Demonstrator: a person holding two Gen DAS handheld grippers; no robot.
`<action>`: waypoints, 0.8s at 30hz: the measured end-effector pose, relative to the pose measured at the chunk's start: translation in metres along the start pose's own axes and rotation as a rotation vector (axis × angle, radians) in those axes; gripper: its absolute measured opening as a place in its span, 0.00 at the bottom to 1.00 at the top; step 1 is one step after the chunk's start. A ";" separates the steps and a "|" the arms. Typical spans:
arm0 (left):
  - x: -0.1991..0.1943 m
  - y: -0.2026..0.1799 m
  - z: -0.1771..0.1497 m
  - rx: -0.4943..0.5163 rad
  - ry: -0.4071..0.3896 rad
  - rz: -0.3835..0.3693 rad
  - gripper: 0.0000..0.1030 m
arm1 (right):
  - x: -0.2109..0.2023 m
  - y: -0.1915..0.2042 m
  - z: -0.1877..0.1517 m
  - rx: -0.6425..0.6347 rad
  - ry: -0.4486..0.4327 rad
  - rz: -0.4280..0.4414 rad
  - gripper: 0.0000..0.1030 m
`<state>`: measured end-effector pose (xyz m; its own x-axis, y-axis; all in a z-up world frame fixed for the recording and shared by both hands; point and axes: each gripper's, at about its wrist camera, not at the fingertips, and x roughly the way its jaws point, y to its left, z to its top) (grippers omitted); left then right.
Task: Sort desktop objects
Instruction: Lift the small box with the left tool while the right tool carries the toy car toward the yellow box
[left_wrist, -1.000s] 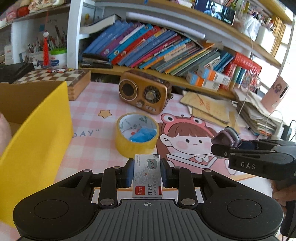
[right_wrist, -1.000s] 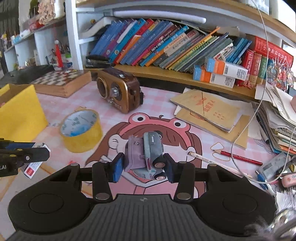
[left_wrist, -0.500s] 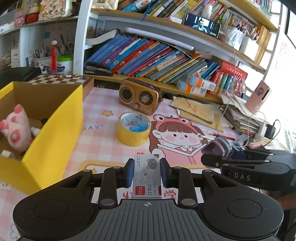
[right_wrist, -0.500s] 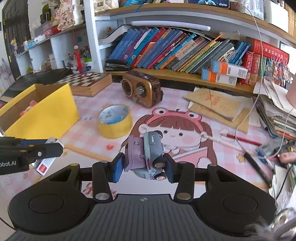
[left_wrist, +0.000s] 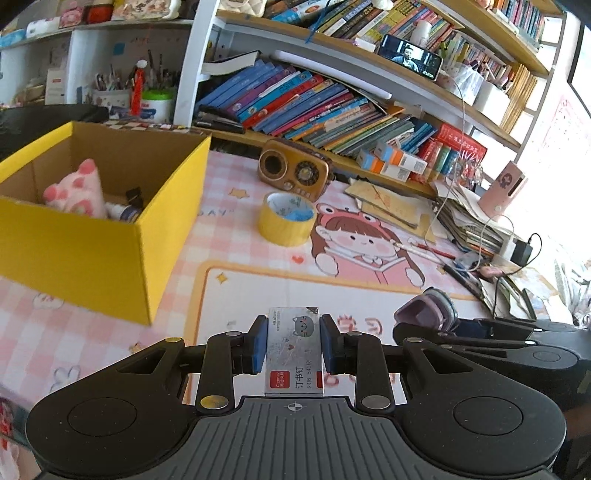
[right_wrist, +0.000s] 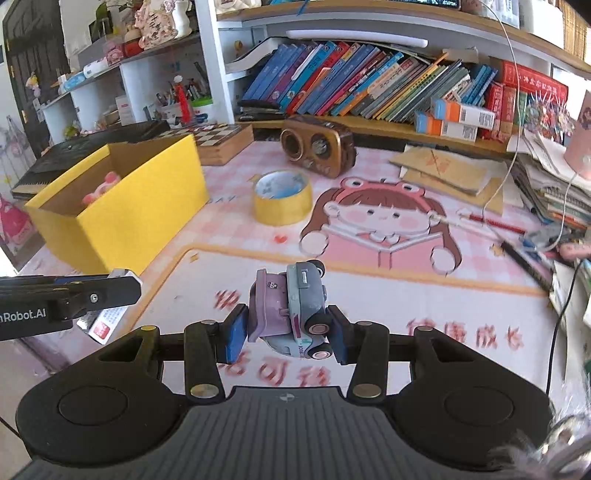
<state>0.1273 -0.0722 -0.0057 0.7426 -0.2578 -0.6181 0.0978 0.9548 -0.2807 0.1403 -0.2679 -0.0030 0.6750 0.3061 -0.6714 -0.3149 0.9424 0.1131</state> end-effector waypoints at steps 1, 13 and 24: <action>-0.005 0.002 -0.003 0.002 0.001 -0.003 0.27 | -0.003 0.005 -0.003 0.002 0.004 0.000 0.41; -0.051 0.032 -0.033 0.006 0.018 0.005 0.27 | -0.028 0.059 -0.032 0.009 0.016 0.019 0.41; -0.092 0.059 -0.050 0.005 -0.002 0.018 0.27 | -0.043 0.109 -0.052 -0.014 0.007 0.052 0.41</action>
<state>0.0317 0.0007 -0.0025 0.7458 -0.2402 -0.6214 0.0875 0.9600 -0.2660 0.0420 -0.1857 -0.0002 0.6529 0.3537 -0.6698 -0.3585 0.9233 0.1380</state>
